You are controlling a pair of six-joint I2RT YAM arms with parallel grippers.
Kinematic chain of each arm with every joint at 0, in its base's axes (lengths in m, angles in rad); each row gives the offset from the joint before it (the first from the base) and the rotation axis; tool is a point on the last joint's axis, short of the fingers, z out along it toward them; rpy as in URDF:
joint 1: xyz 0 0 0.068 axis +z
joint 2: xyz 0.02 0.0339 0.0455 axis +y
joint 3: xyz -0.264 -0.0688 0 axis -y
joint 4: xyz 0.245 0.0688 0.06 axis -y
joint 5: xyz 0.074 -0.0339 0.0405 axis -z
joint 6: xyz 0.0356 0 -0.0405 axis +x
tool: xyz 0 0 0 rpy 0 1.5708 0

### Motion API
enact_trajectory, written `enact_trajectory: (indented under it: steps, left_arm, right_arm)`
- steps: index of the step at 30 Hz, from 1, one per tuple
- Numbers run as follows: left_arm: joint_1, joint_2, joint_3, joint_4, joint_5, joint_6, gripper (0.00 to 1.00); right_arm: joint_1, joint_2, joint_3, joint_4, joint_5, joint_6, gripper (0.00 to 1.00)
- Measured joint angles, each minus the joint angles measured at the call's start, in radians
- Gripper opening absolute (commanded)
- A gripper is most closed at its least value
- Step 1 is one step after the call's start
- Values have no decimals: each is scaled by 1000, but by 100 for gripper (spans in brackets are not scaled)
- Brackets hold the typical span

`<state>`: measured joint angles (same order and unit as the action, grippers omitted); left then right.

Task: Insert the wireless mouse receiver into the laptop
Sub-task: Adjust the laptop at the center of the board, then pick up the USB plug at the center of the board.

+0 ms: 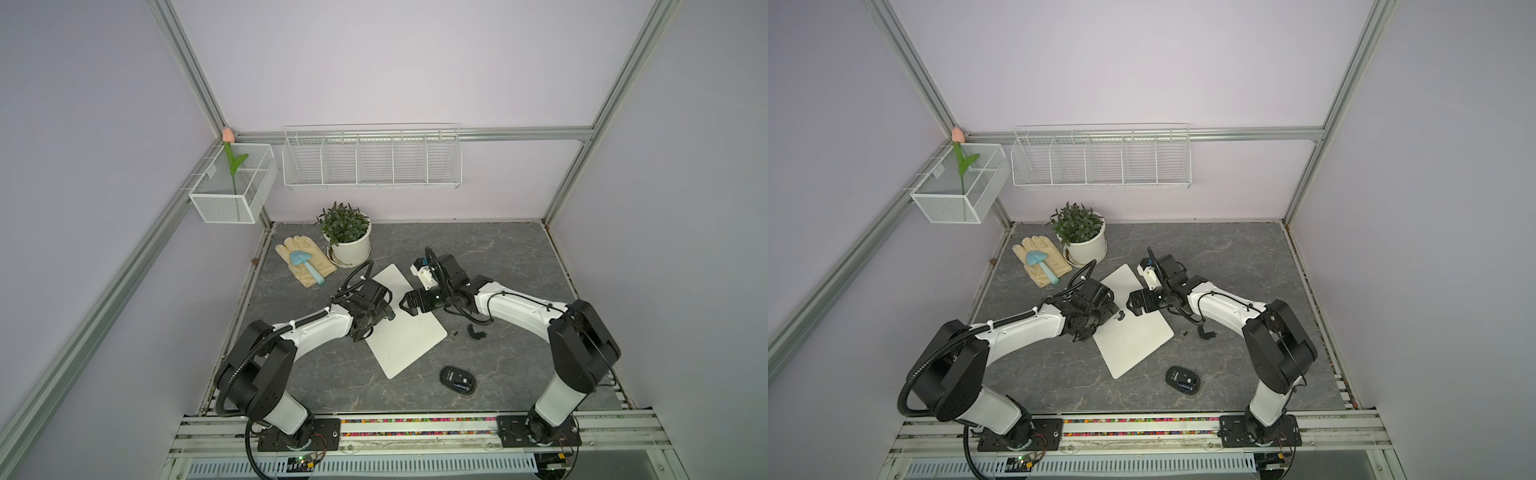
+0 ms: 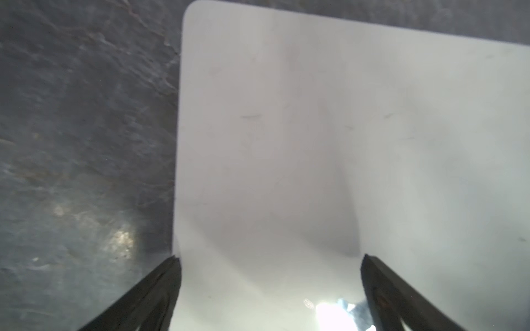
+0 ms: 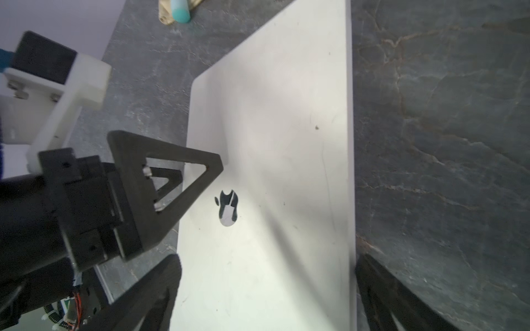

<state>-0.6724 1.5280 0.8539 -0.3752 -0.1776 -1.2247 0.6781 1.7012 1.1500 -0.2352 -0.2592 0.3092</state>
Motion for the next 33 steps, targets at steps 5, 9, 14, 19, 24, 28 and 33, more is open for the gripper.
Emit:
enact_trajectory:
  steps: [5, 9, 14, 19, 24, 28, 33]
  left_arm:
    - [-2, -51, -13, 59, 3, 7, 100]
    - [-2, -68, -35, 71, 3, 10, 100]
    - [-2, -113, -40, 21, -2, 71, 100]
    - [-2, -201, -19, -65, -12, 218, 100]
    - [-2, -254, -14, -88, -16, 307, 100]
    - [-2, -251, -14, -90, -8, 340, 100]
    - [-2, -242, -14, -91, 5, 355, 100]
  right_arm:
    - [5, -6, -1, -4, -5, -4, 98]
    - [4, 5, 2, -30, -3, -14, 97]
    - [-18, -14, 20, -166, 72, -67, 89]
    - [-70, -174, -72, -326, 160, -100, 74]
    - [-66, -244, -163, -429, 210, -132, 60]
    - [-57, -229, -186, -450, 261, -186, 48]
    - [-39, -197, -187, -449, 322, -278, 46]
